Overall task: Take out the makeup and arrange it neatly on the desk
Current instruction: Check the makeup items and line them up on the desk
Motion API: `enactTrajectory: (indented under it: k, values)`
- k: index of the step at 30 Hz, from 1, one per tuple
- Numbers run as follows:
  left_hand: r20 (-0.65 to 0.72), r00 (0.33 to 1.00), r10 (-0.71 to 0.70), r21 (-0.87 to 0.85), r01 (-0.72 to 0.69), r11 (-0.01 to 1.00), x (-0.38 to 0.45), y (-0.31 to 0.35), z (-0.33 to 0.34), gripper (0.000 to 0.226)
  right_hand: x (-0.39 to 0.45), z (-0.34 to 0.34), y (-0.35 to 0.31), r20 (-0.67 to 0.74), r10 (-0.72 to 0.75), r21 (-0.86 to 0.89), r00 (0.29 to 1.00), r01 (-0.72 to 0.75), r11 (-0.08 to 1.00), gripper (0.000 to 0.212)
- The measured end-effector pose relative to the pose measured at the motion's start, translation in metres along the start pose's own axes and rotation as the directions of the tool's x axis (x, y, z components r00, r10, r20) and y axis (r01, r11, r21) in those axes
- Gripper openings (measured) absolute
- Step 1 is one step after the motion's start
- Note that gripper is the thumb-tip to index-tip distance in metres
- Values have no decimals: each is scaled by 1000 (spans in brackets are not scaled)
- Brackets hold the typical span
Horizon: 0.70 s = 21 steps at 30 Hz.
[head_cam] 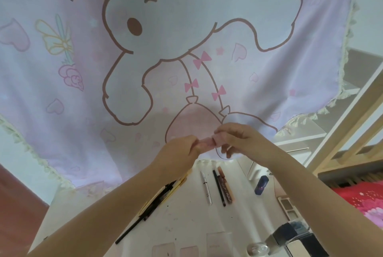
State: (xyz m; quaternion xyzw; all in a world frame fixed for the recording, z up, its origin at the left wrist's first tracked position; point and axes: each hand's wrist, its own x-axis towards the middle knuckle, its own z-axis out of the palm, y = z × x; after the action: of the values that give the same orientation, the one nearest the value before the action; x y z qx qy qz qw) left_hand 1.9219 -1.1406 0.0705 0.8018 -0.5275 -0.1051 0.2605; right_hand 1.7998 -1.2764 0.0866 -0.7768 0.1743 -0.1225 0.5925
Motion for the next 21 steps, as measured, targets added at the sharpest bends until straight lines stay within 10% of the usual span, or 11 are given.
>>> enactTrajectory:
  k: [4,10,17,21]
  values:
    - [58,998,-30,-199,41,979,-1,1,-1,21,-1,-5,6,-7,-119,16,993,119,993,22]
    - [15,1000,20,-149,-18,989,-4,1,5,26,0,-2,-3,41,206,-122,978,-200,972,35]
    - [77,997,2,-303,21,953,-7,0,-3,23,0,-7,10,113,-143,63,983,137,989,30]
    - [134,991,-31,-422,85,903,-7,-1,-2,27,3,-6,12,102,-76,149,992,60,987,22]
